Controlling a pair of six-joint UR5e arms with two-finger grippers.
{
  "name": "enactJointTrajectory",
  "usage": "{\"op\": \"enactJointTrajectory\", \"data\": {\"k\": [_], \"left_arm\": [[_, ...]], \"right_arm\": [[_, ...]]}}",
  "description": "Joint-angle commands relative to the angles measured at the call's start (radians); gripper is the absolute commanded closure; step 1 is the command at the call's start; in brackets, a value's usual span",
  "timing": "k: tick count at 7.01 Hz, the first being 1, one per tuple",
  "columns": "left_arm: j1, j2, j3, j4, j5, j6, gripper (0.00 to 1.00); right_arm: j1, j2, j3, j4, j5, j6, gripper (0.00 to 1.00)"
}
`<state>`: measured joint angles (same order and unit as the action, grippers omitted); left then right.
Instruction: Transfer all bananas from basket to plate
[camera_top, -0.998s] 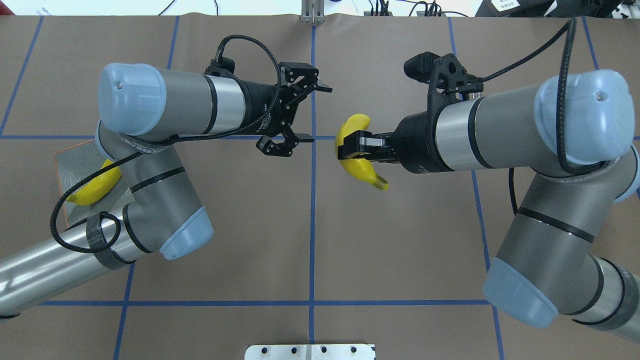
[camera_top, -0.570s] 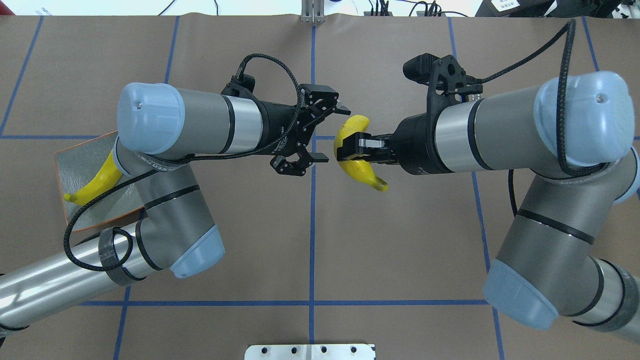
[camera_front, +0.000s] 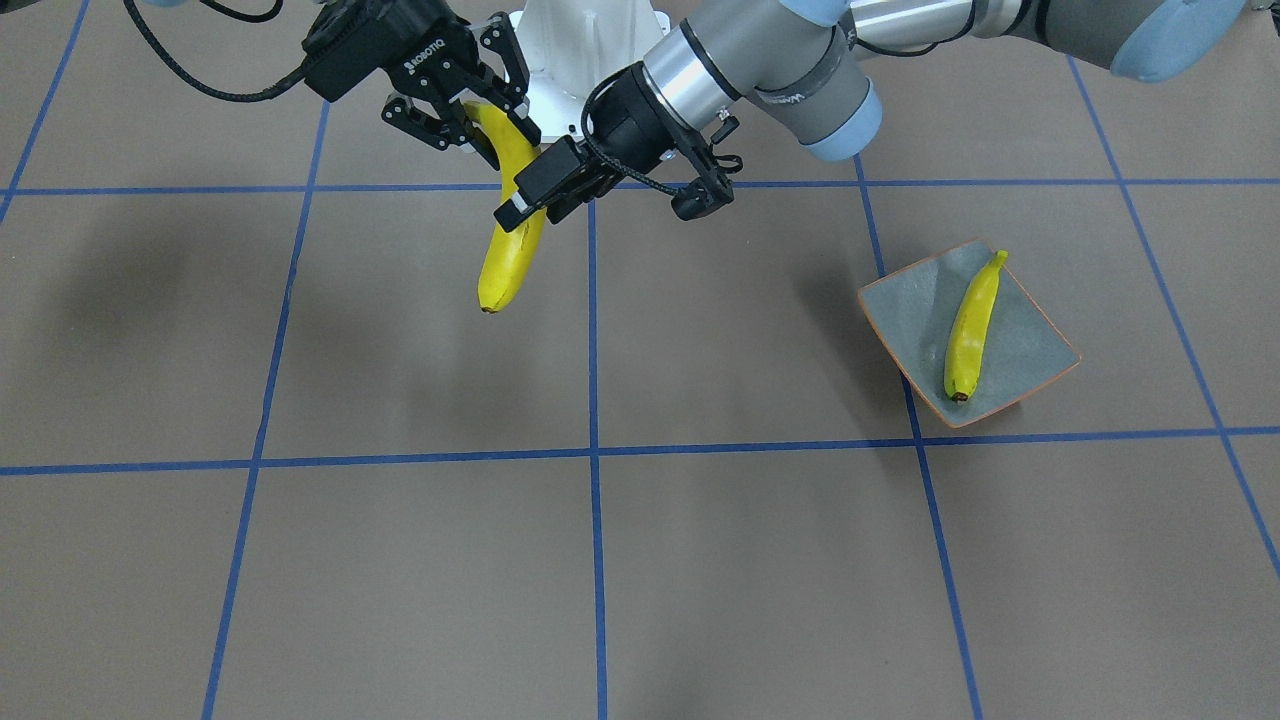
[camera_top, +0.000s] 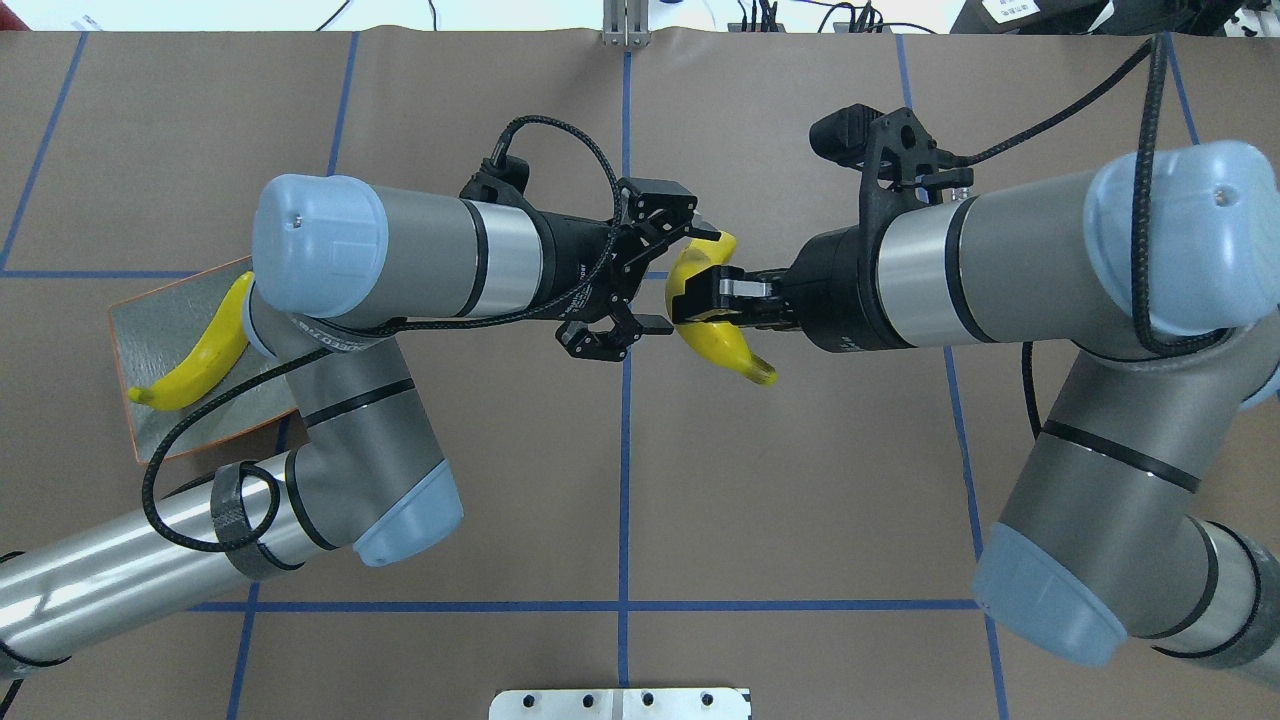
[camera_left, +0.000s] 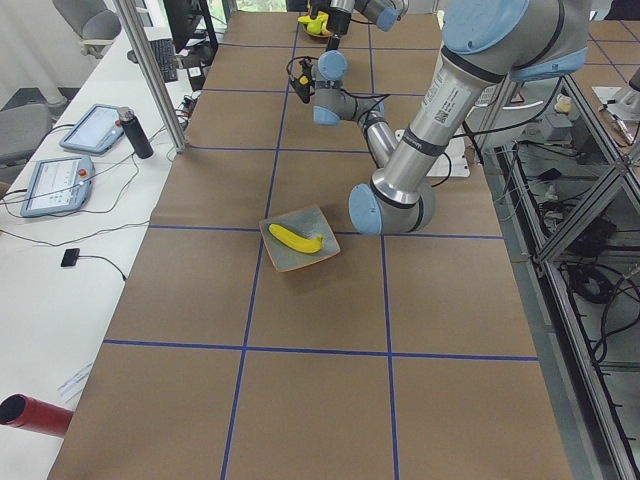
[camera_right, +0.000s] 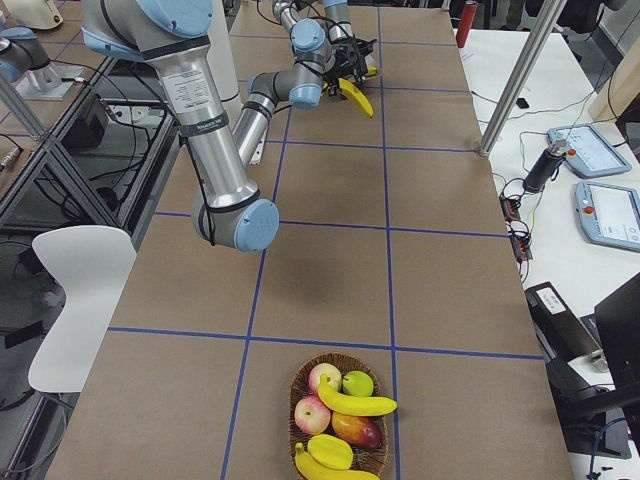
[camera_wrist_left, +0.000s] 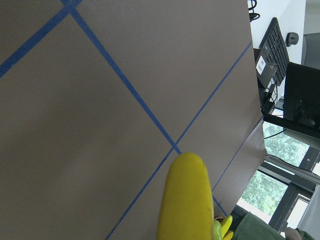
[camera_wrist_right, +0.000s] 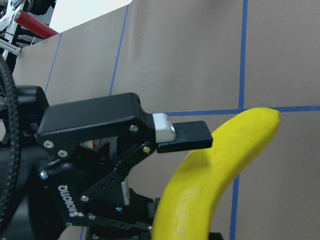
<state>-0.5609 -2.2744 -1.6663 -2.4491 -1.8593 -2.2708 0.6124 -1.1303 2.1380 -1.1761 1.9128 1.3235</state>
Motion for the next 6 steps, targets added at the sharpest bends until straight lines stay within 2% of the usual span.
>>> {"op": "enactJointTrajectory", "data": {"k": [1, 2, 3, 4, 5, 6], "left_arm": [[0.006, -0.002, 0.0, -0.001, 0.0, 0.0, 0.1], [0.006, -0.008, 0.0, -0.001, 0.0, 0.0, 0.19], [0.006, -0.008, 0.0, 0.001, 0.0, -0.001, 0.4], [0.006, -0.008, 0.0, 0.001, 0.0, -0.004, 0.74], [0.004, -0.007, -0.001, -0.001, 0.0, -0.009, 1.0], [0.004, -0.007, -0.001, -0.001, -0.001, -0.015, 1.0]], "right_arm": [[0.0, 0.001, -0.001, 0.001, 0.002, -0.001, 1.0], [0.0, 0.001, -0.001, 0.001, 0.002, -0.001, 1.0], [0.0, 0.001, -0.001, 0.001, 0.002, -0.001, 1.0], [0.001, -0.003, 0.0, 0.001, 0.003, -0.001, 1.0], [0.001, -0.008, 0.002, 0.007, 0.003, -0.001, 1.0], [0.001, -0.011, 0.0, 0.013, 0.003, -0.001, 1.0]]}}
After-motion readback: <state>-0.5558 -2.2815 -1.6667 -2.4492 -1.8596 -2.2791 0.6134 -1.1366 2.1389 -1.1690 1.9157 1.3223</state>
